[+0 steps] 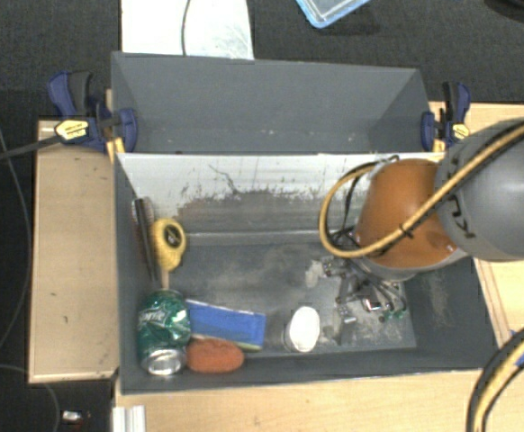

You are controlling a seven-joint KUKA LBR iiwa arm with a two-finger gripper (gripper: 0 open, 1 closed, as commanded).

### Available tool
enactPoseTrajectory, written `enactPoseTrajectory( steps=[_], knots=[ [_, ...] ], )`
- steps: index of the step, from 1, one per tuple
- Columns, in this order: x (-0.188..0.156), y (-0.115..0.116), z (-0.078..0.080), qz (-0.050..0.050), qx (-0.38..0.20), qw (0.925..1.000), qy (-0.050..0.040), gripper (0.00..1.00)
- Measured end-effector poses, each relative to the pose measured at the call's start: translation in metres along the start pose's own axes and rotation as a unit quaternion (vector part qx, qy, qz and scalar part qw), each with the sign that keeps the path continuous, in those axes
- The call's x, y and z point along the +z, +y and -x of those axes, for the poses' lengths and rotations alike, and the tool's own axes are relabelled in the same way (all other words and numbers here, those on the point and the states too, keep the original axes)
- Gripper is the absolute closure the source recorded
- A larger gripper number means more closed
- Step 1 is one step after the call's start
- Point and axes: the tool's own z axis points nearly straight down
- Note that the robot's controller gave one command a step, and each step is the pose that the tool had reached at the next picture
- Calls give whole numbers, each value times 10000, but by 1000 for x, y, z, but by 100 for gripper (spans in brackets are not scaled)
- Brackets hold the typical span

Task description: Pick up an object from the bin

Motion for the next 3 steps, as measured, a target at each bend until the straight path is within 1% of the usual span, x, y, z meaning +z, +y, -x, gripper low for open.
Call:
enactPoseTrajectory(
  steps=[1, 2, 3],
  knots=[
    [26, 37, -8, 7, -777, 9970, -41, 0],
    [27, 44, -15, 9, -599, 9982, -21, 0],
    [25, -1, 28, 10, -417, 9991, -32, 100]
  ],
)
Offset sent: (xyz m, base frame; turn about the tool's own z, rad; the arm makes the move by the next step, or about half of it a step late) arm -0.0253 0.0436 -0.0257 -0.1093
